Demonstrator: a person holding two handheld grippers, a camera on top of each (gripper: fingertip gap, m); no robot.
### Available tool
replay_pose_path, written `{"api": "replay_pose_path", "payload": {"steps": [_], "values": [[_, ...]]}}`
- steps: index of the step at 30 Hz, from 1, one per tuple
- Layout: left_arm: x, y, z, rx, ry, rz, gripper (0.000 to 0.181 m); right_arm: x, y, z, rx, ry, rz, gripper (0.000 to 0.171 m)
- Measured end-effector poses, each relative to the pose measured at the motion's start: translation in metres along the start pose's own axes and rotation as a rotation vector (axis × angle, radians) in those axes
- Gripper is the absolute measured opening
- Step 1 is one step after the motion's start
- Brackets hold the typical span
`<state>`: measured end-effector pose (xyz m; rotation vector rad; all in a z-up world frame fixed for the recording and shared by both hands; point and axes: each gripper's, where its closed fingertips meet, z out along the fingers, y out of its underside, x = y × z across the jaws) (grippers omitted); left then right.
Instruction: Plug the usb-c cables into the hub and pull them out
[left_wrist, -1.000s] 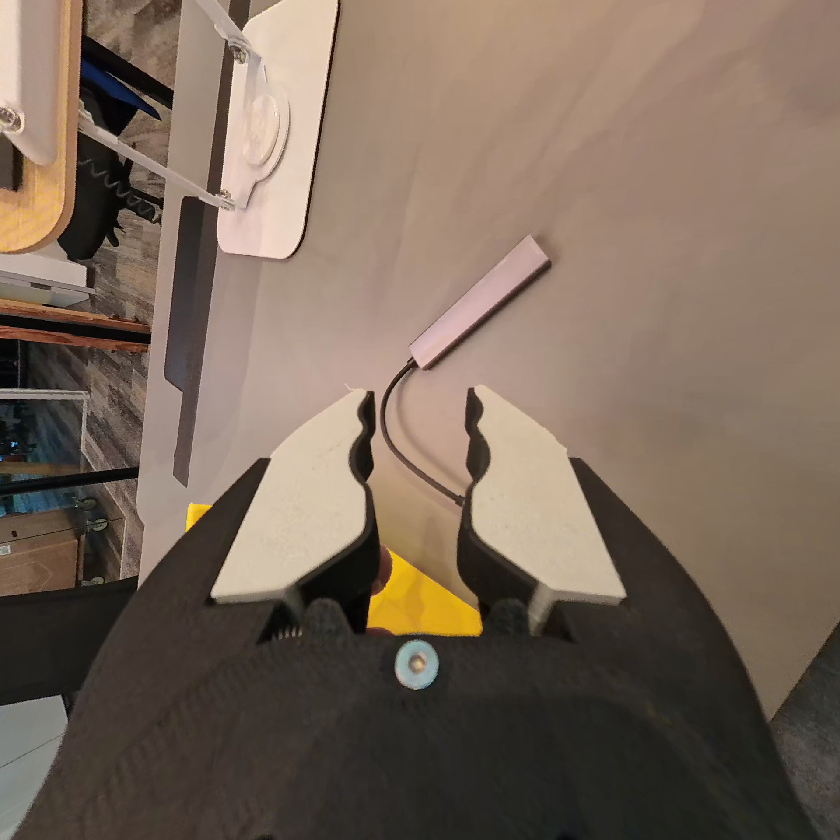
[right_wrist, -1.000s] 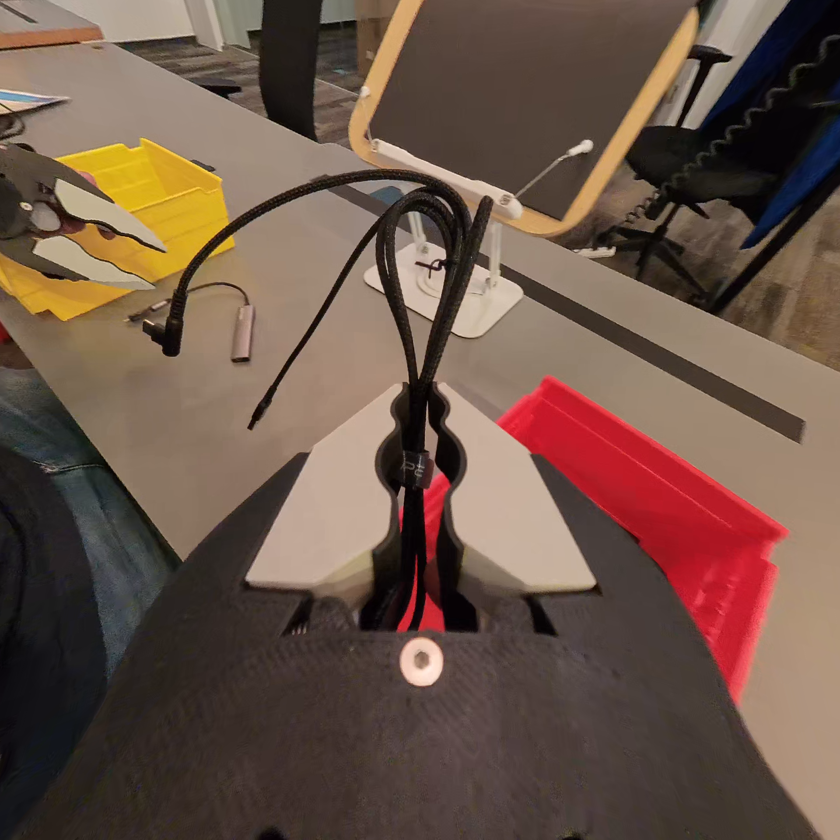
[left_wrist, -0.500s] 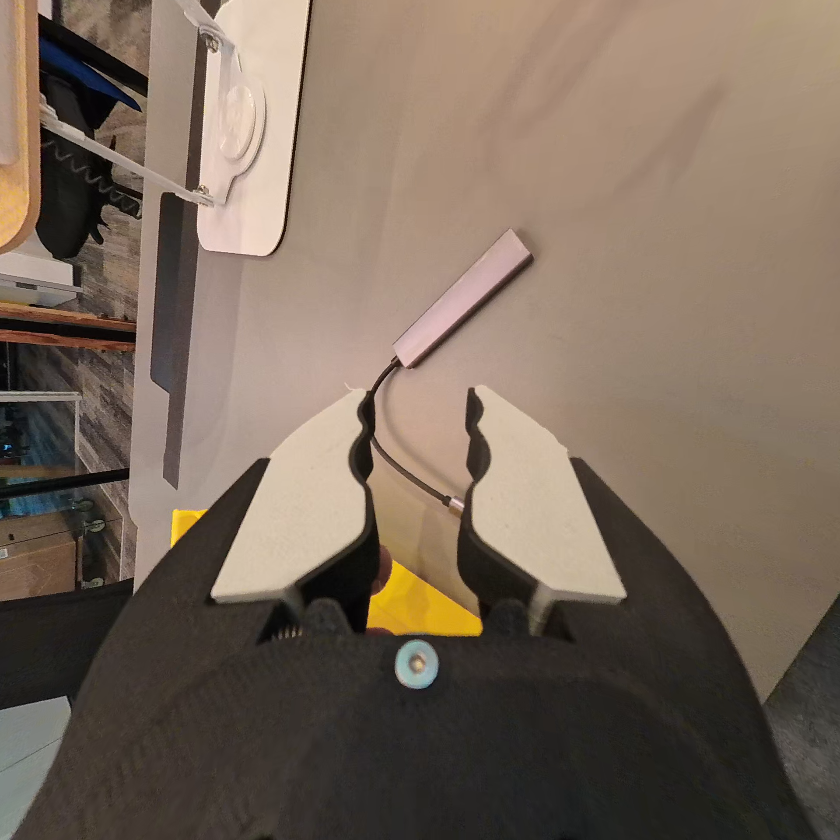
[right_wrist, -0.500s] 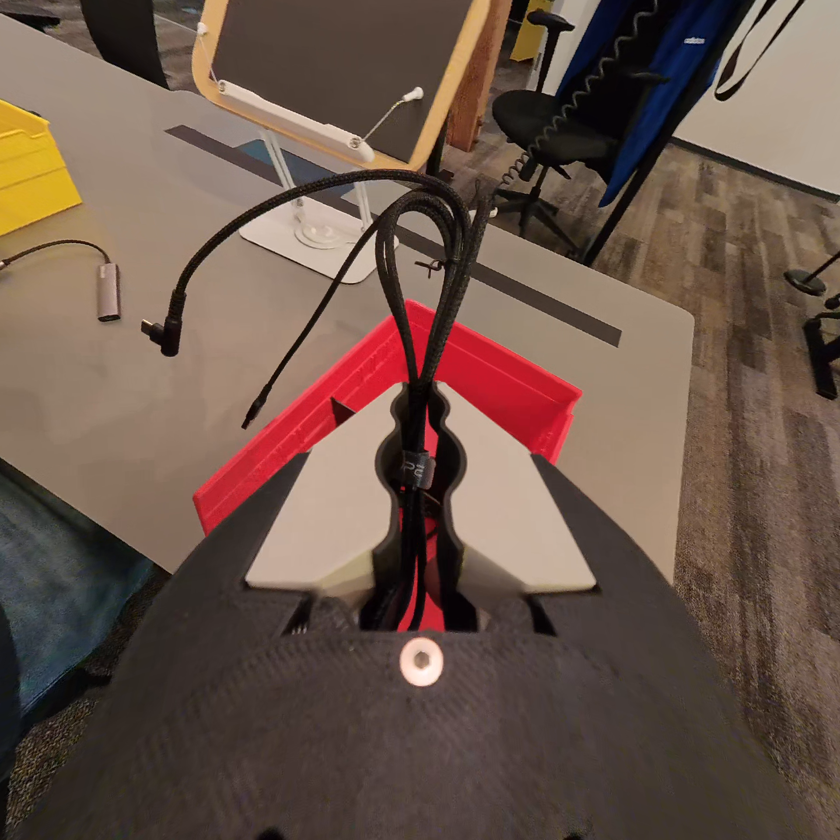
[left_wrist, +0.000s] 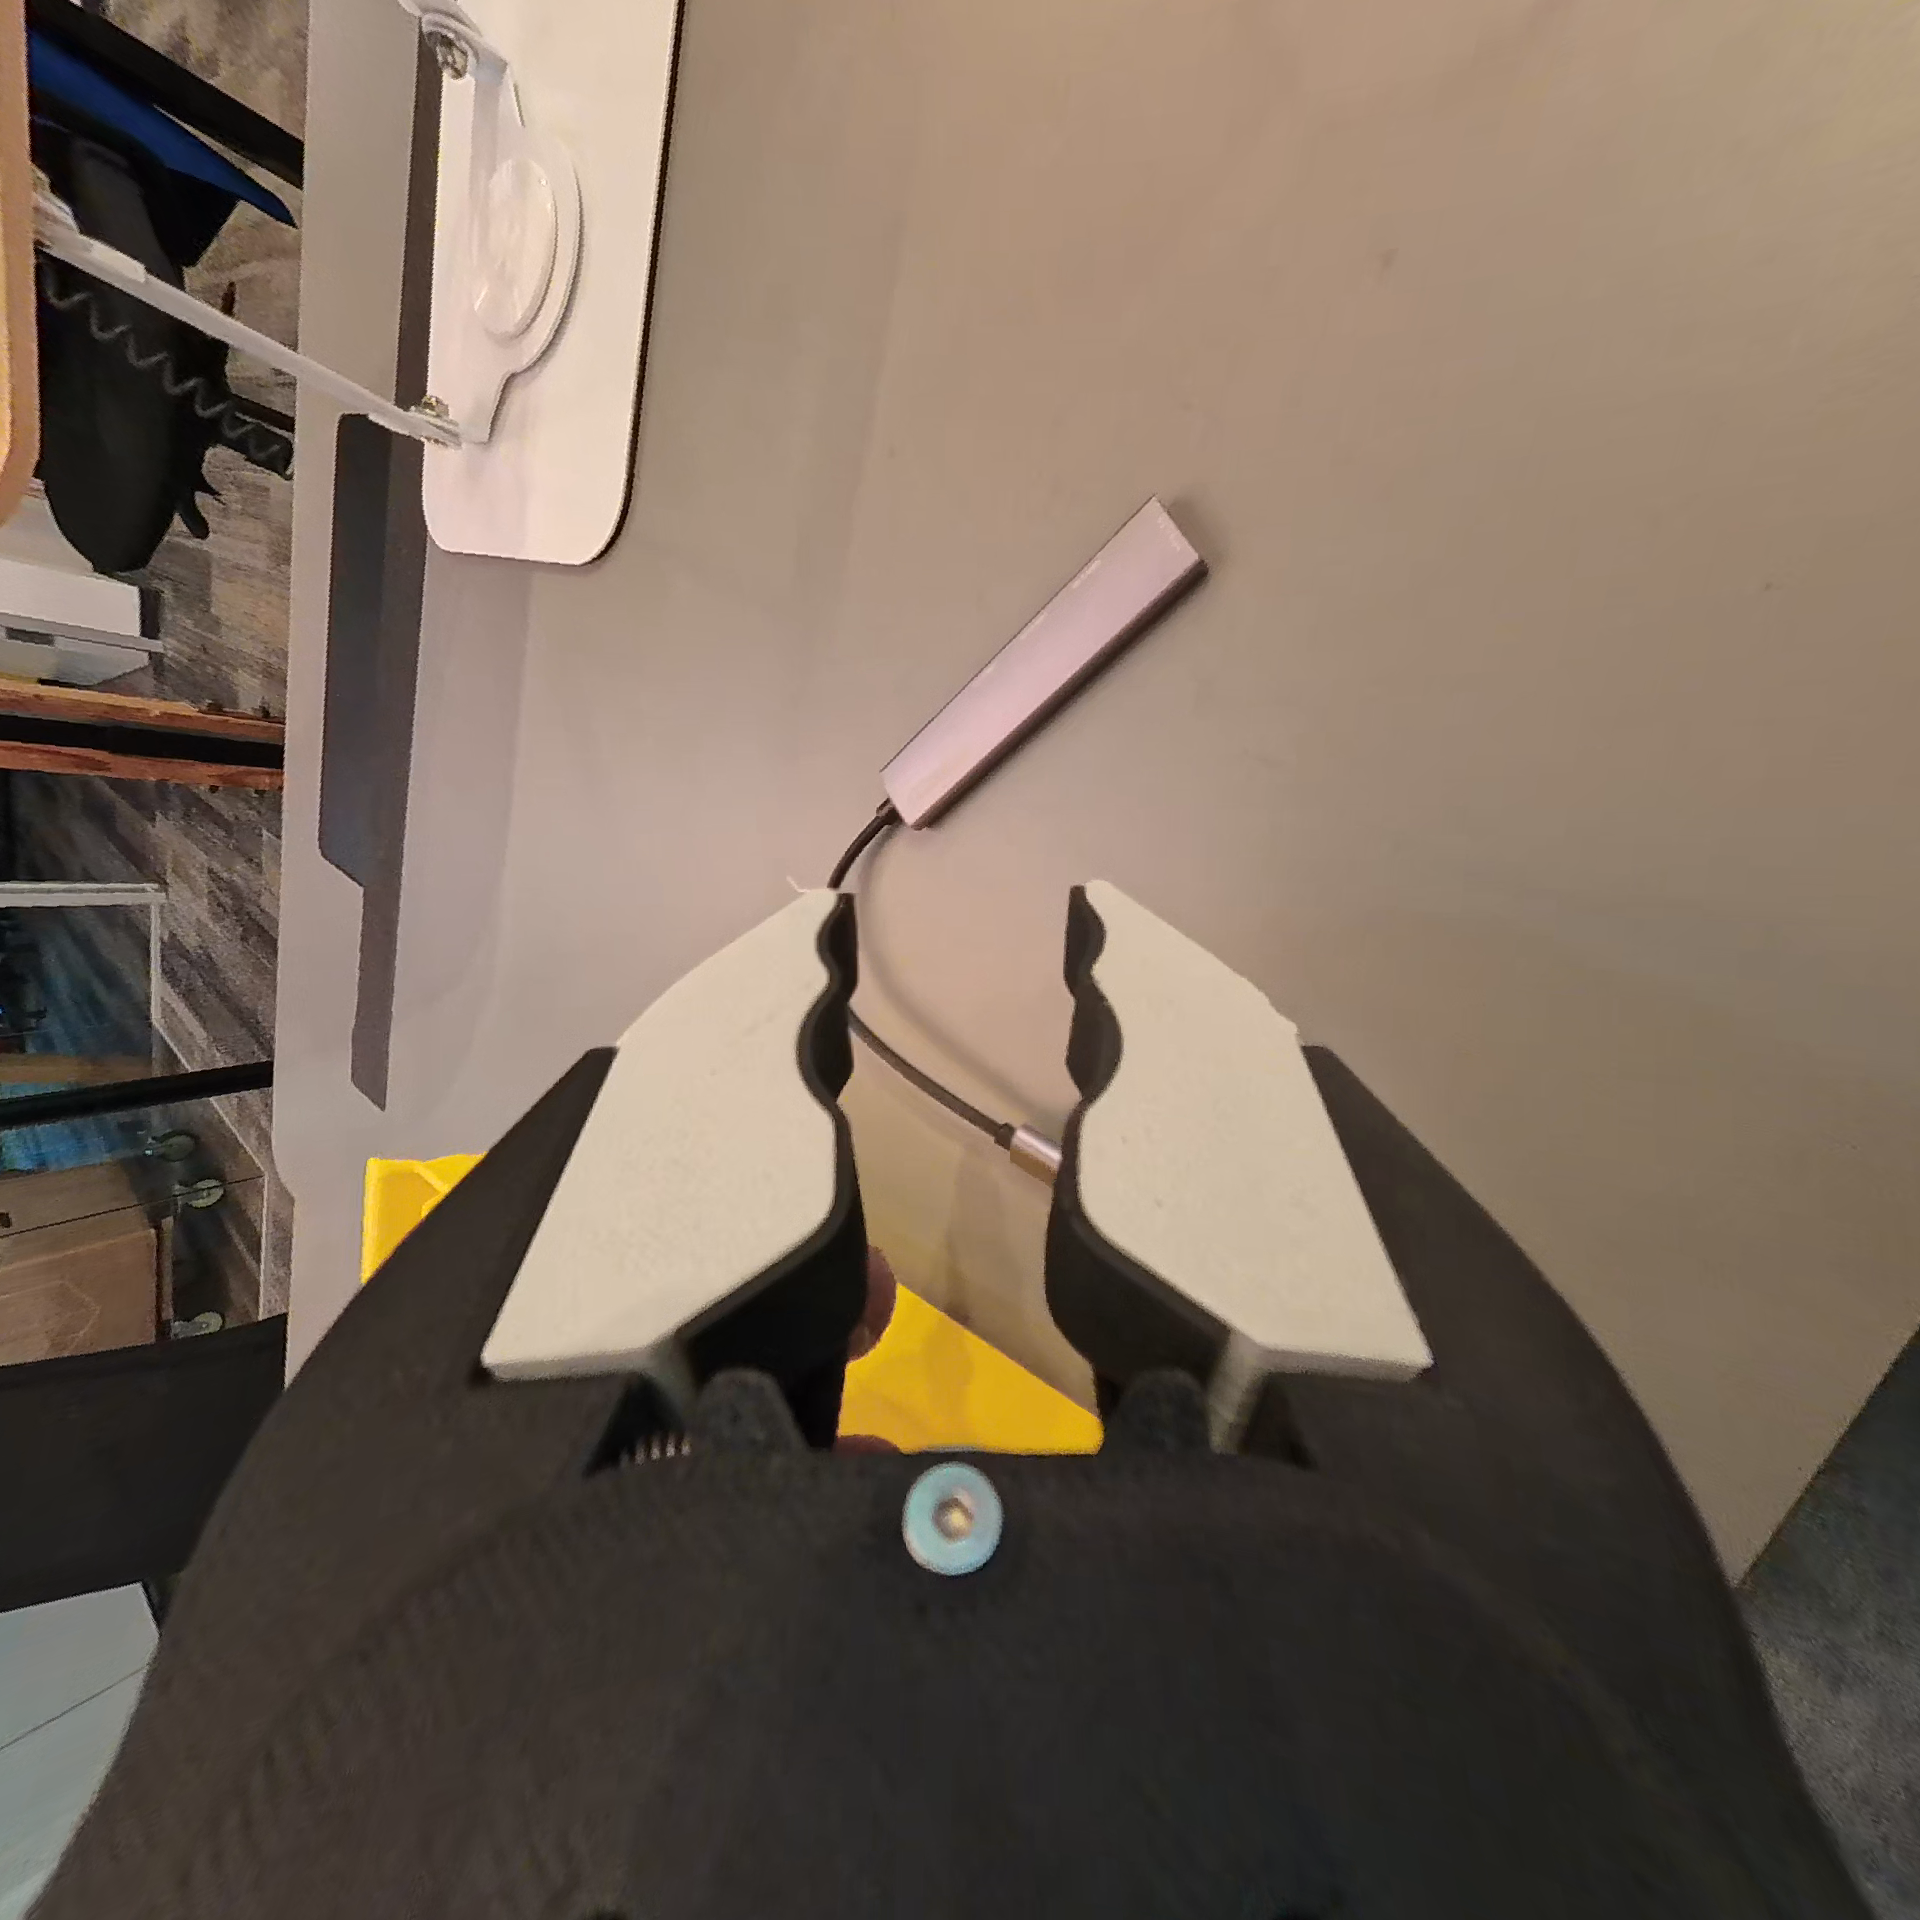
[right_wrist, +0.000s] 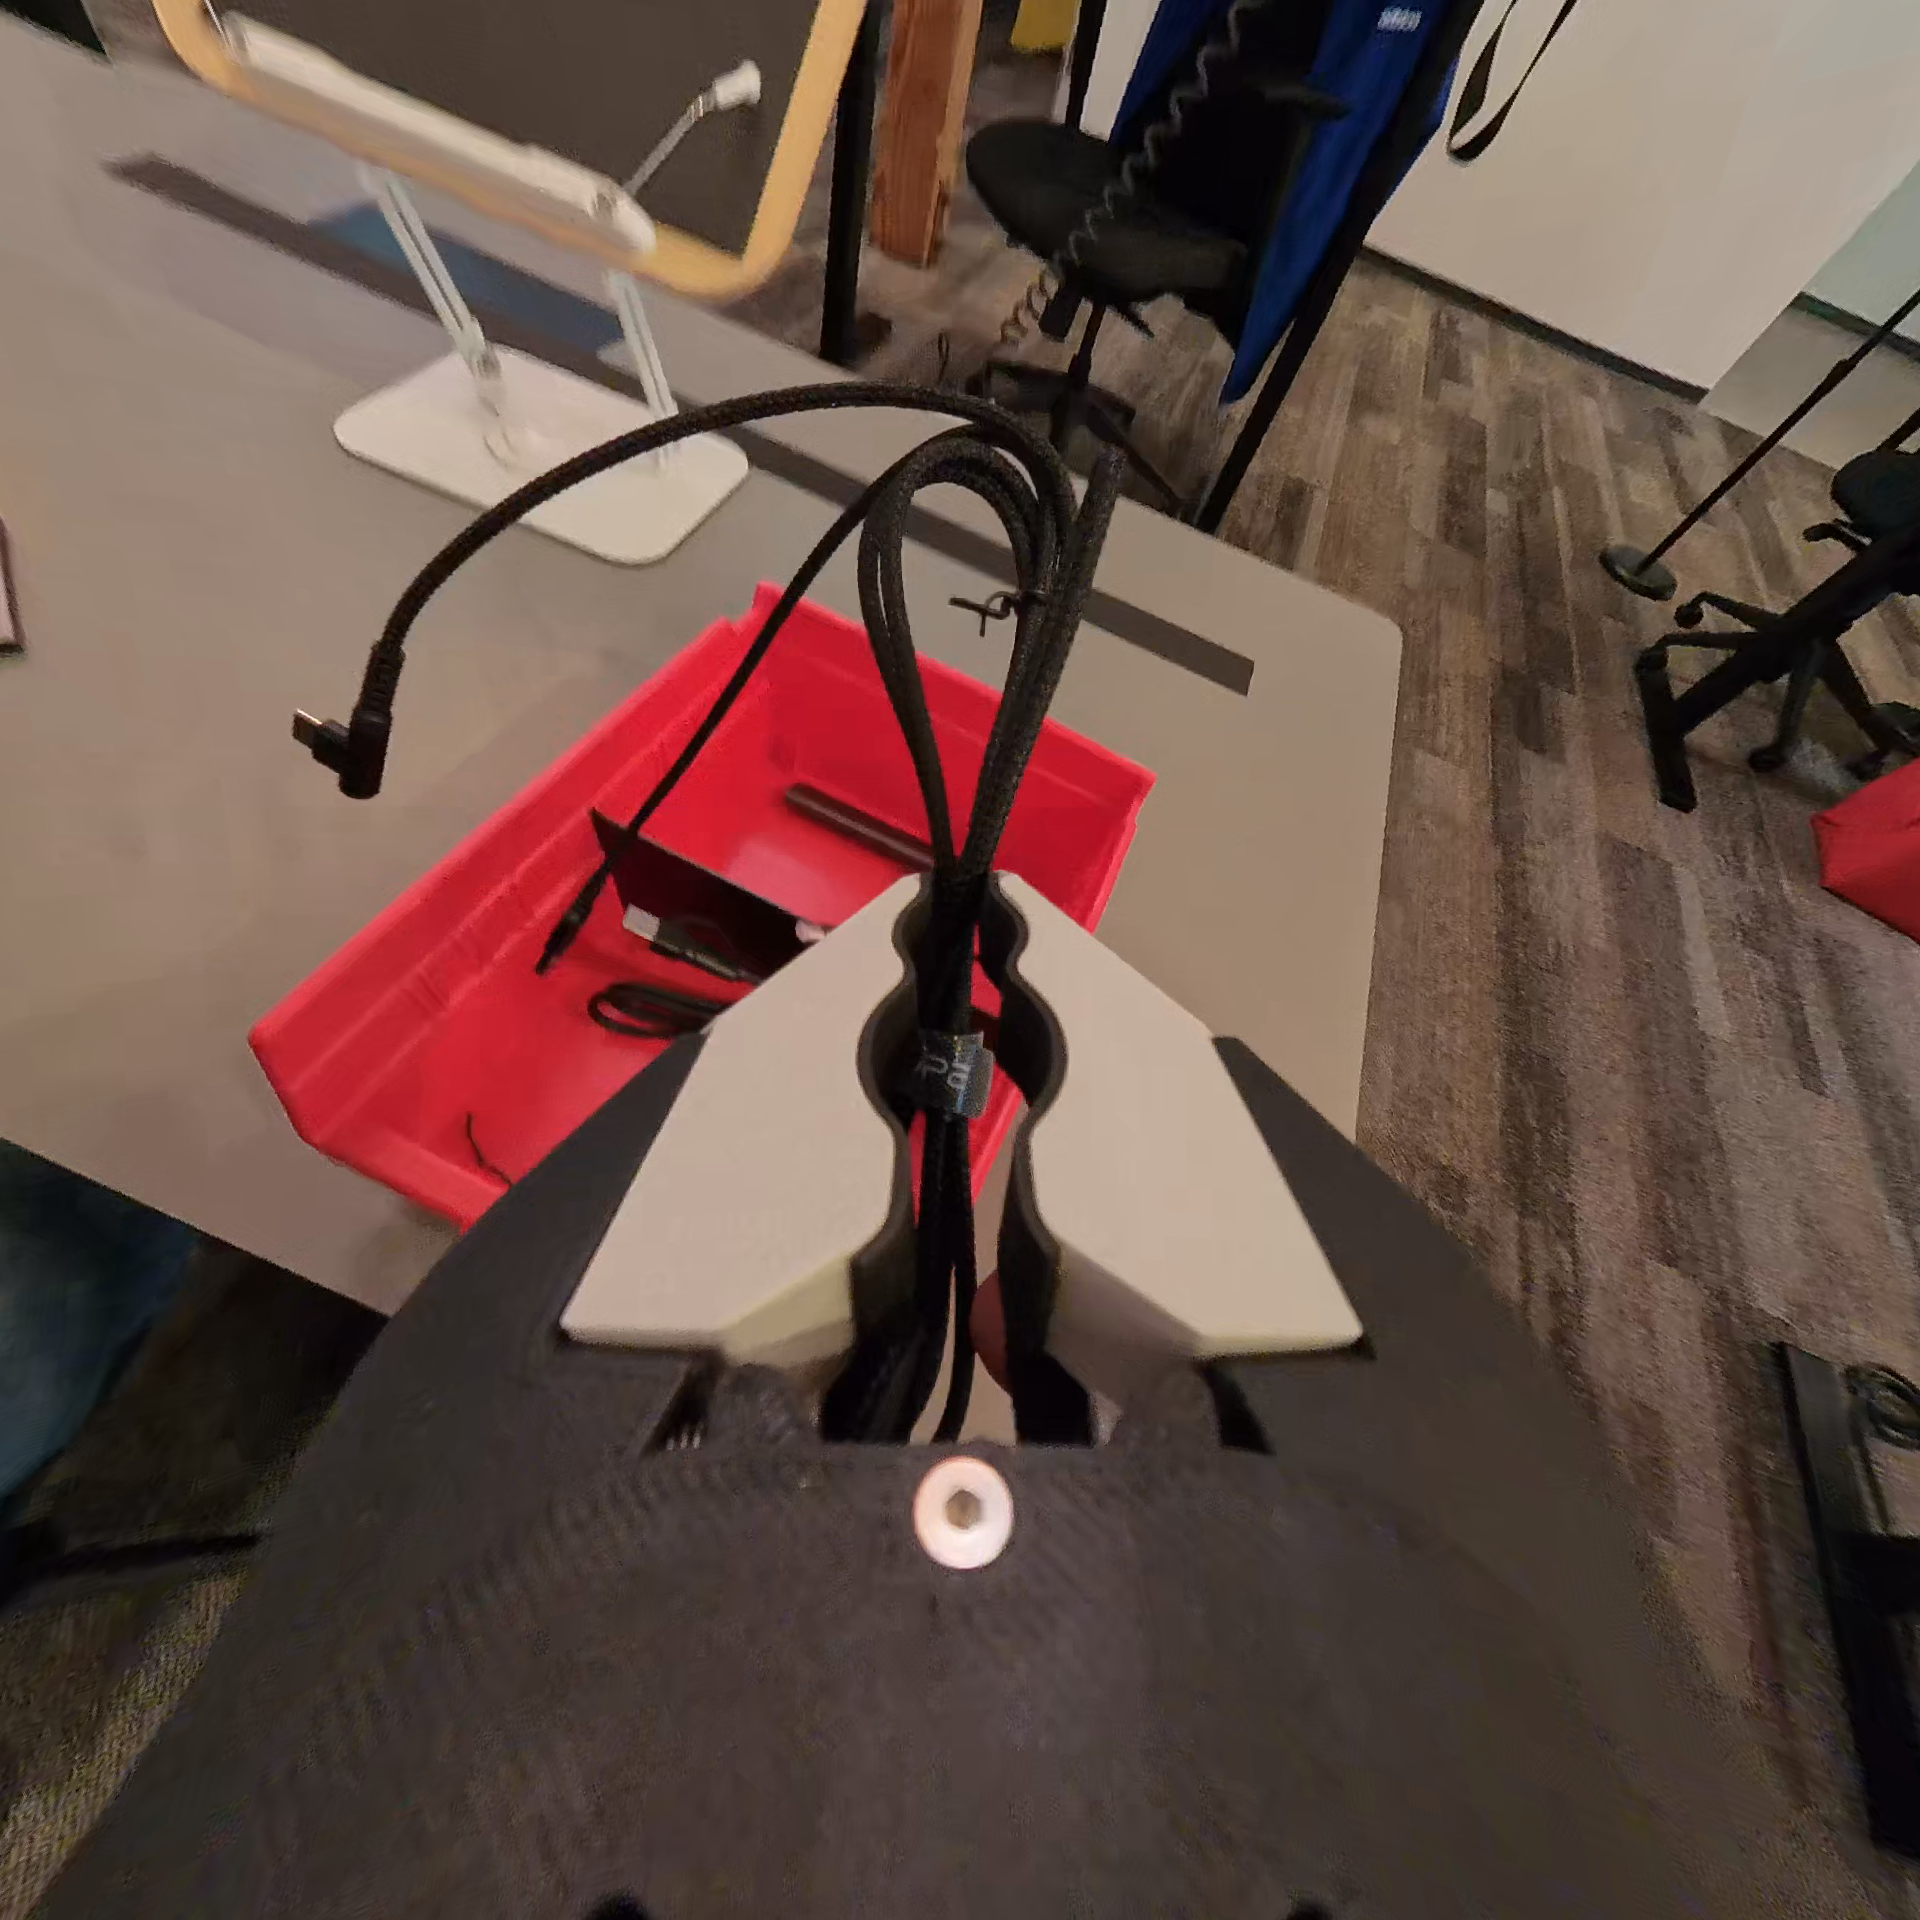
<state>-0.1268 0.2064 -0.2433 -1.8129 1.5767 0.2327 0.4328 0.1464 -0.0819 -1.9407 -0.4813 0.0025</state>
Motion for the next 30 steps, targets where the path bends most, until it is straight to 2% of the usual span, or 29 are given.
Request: {"api": "replay_pose_path", "payload": {"steps": [8,16,23,30], "values": [[0.007,-0.001,0.003,-0.005,0.015,0.019,0.038,-0.029,0.045,0.044,-0.168,-0.092,-0.132,0.005],[0.011,0.0,0.004,-0.011,0.023,0.028,0.038,-0.048,0.087,0.087,-0.25,-0.184,-0.183,0.006],[0.013,0.002,0.007,-0.02,0.027,0.04,0.038,-0.053,0.118,0.102,-0.4,-0.146,-0.378,0.008],[0.014,0.001,0.006,-0.022,0.022,0.049,0.039,-0.062,0.126,0.106,-0.504,-0.129,-0.571,0.01]]}}
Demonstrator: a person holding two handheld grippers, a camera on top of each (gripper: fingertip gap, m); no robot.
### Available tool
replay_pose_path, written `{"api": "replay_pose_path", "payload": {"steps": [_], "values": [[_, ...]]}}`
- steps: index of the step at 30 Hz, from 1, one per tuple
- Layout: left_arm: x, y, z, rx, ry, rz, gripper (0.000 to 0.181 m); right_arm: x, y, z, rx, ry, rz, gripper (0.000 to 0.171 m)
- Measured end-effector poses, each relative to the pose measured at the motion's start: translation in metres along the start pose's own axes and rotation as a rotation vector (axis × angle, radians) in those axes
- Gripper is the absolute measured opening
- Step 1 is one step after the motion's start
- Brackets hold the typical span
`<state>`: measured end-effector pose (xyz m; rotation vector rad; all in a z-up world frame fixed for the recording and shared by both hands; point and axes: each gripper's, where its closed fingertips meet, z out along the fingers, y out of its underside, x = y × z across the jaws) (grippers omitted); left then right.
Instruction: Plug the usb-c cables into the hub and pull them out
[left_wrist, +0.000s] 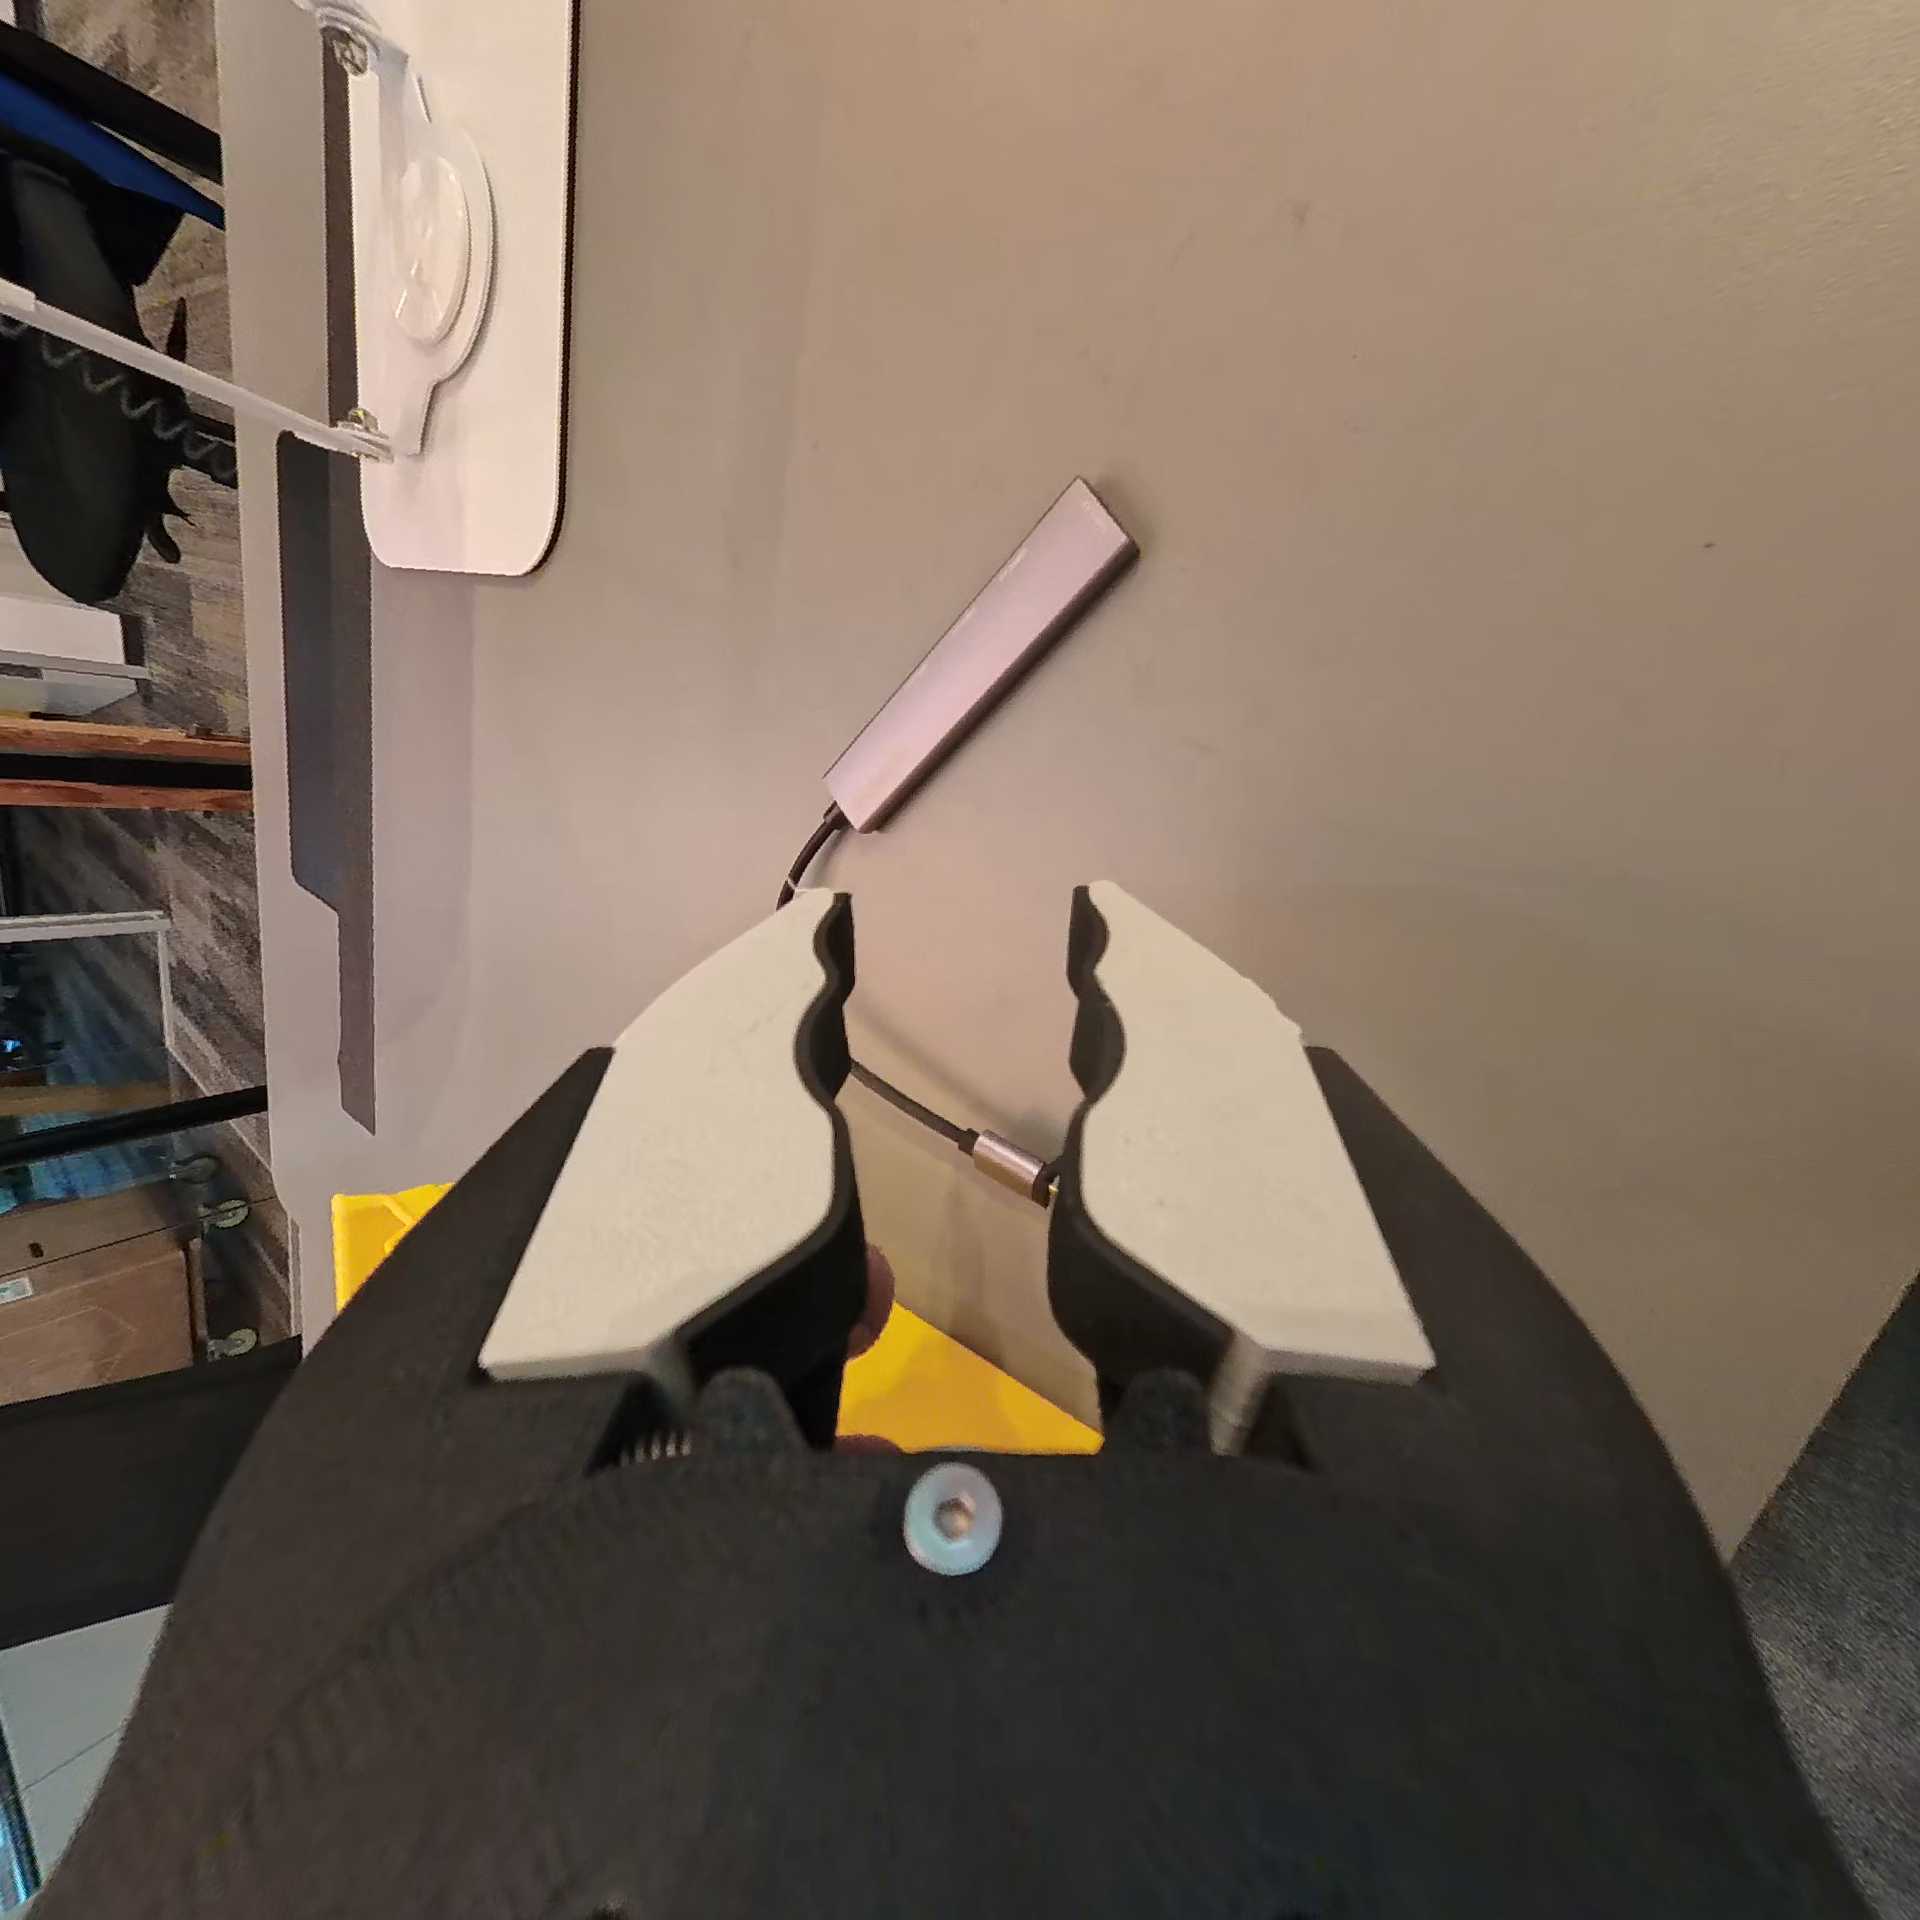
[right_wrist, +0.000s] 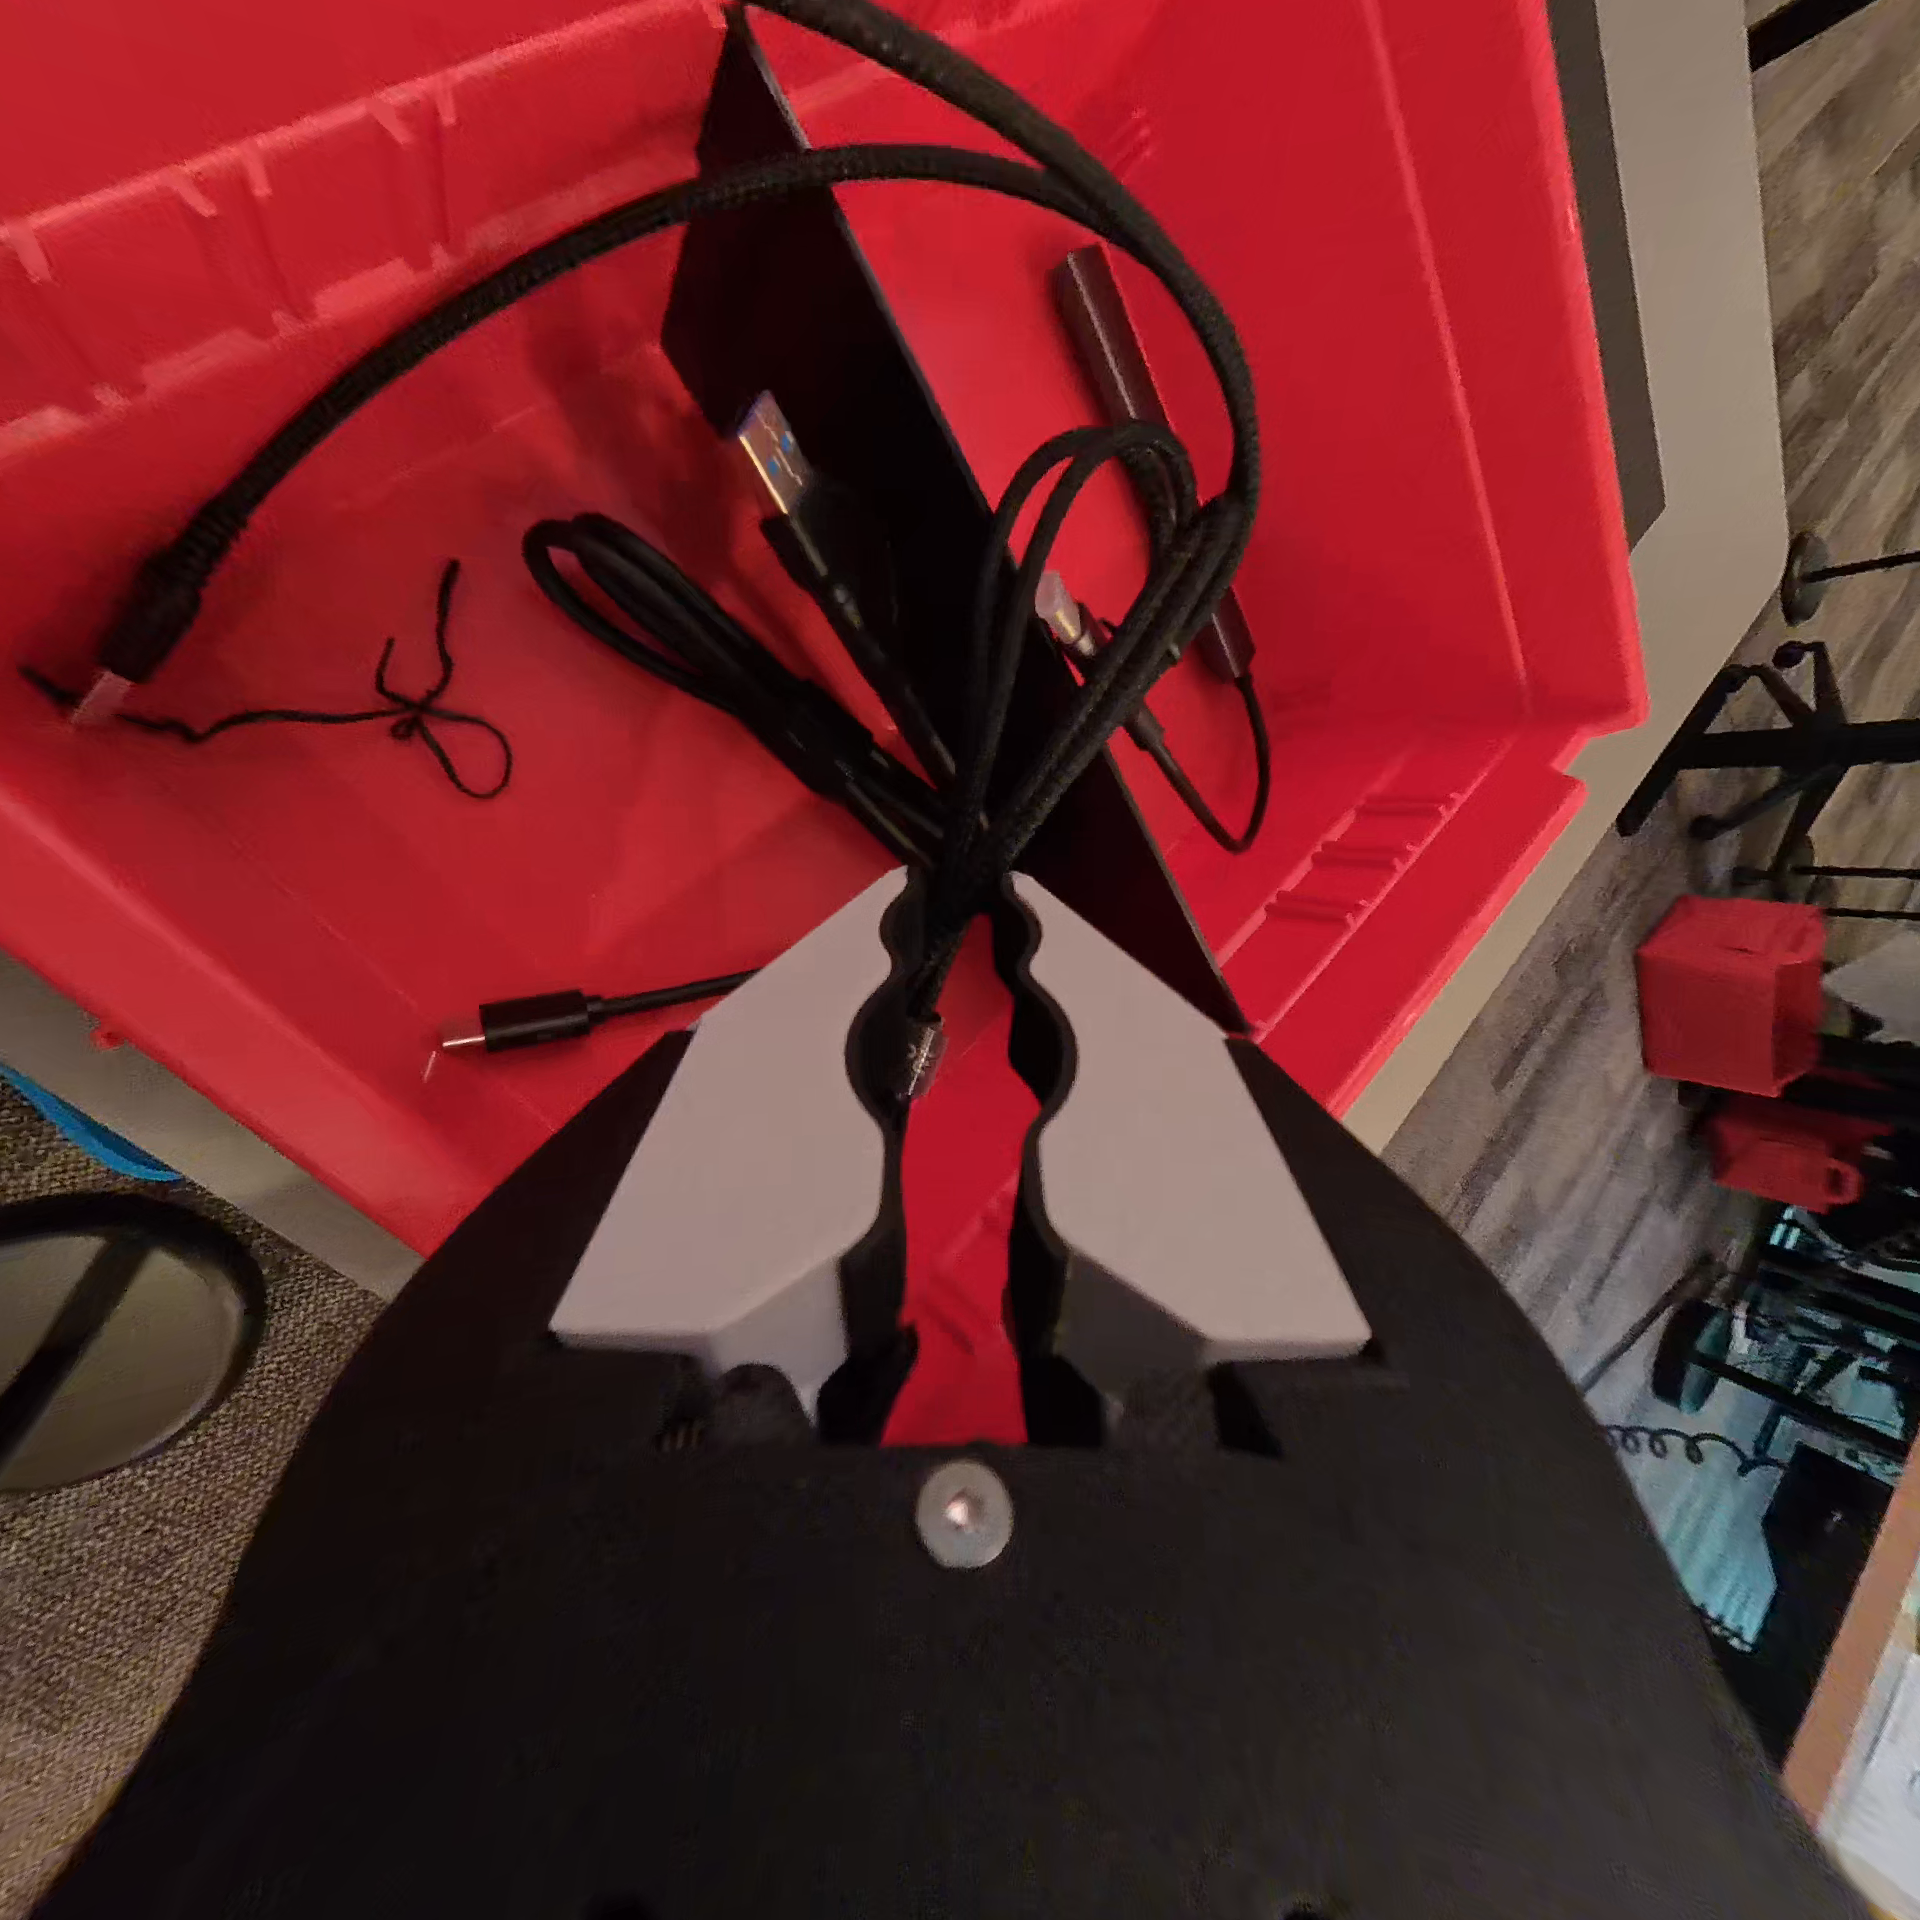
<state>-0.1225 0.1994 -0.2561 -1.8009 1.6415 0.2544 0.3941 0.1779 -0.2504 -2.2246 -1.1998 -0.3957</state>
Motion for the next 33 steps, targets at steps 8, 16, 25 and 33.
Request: {"api": "replay_pose_path", "payload": {"steps": [8,16,25,33], "values": [[-0.002,0.002,-0.001,-0.002,-0.007,0.0,0.039,0.005,-0.011,0.004,0.021,0.1,-0.105,0.011],[-0.002,0.001,0.0,-0.006,-0.01,0.002,0.039,-0.014,0.009,0.012,-0.103,0.007,-0.061,0.022],[-0.005,0.003,-0.002,-0.012,-0.021,-0.003,0.04,0.009,-0.003,-0.03,-0.052,0.12,0.006,0.026],[-0.014,0.006,-0.009,-0.016,-0.044,-0.007,0.04,-0.038,-0.131,-0.095,0.407,0.027,0.03,0.023]]}}
